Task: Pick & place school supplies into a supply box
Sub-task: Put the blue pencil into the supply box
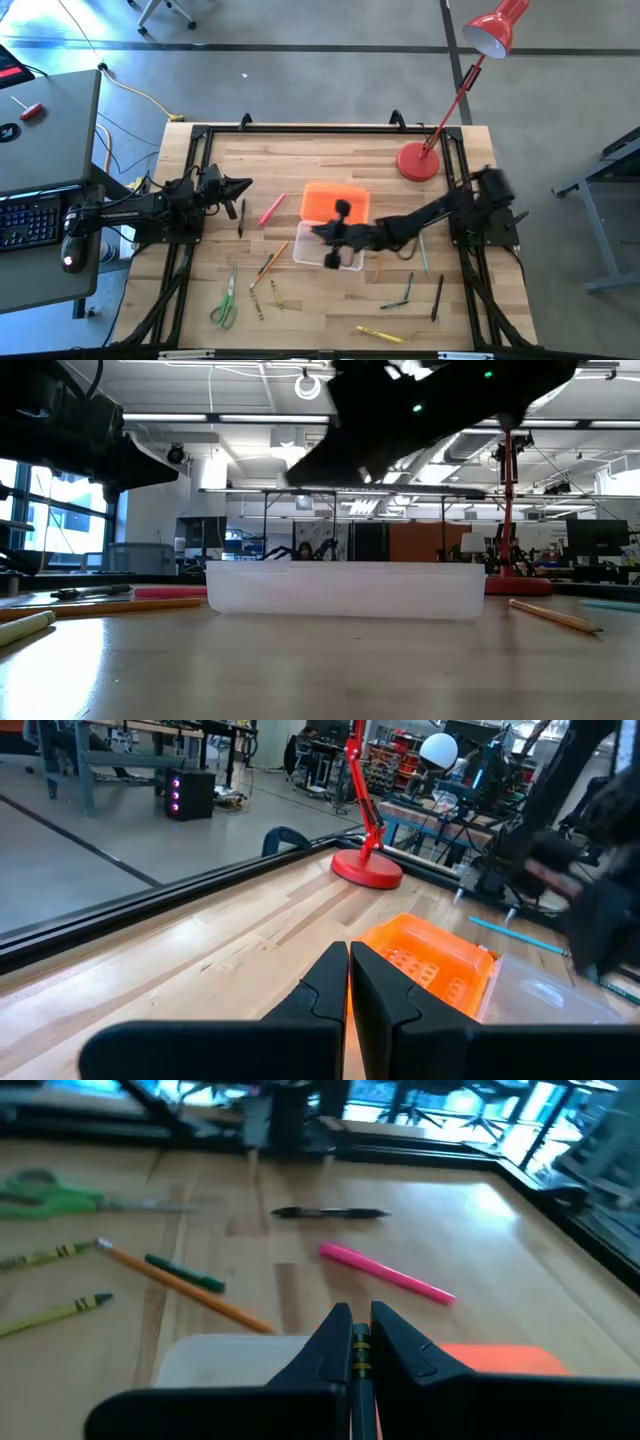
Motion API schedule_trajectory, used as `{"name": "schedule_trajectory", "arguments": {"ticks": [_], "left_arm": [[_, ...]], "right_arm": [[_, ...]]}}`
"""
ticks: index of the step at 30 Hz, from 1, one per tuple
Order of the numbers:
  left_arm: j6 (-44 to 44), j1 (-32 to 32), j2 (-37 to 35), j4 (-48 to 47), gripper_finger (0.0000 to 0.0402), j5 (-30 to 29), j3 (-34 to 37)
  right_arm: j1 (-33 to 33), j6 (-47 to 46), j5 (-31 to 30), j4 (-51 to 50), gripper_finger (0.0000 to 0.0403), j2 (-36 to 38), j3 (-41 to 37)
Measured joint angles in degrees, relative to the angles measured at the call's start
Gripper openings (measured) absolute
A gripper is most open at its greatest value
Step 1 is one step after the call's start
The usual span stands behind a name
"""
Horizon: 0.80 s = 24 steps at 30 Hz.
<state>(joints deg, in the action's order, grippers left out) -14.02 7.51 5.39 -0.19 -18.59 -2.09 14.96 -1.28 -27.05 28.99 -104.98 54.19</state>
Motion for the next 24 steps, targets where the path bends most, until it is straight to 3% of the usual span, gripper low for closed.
{"name": "schedule_trajectory", "arguments": {"ticks": [6,15,21,24], "left_arm": [[0.0,0.0,0.0,0.0,0.0044,0.0,0.0],[0.0,0.0,0.0,0.0,0.0044,0.2,0.0],[-1.2,0.0,0.0,0.1,0.0044,0.3,0.0],[-2.7,0.0,0.0,0.0,0.0044,0.8,0.0]], "right_arm": [[-0.2,2.9,0.8,0.0,0.0002,-10.0,7.4],[-2.1,-0.3,3.9,5.4,0.0008,-14.0,5.7],[-4.5,-0.8,11.0,6.8,0.0015,-16.5,5.8],[-5.2,-0.9,11.2,6.9,0.0025,-16.9,5.8]]}}
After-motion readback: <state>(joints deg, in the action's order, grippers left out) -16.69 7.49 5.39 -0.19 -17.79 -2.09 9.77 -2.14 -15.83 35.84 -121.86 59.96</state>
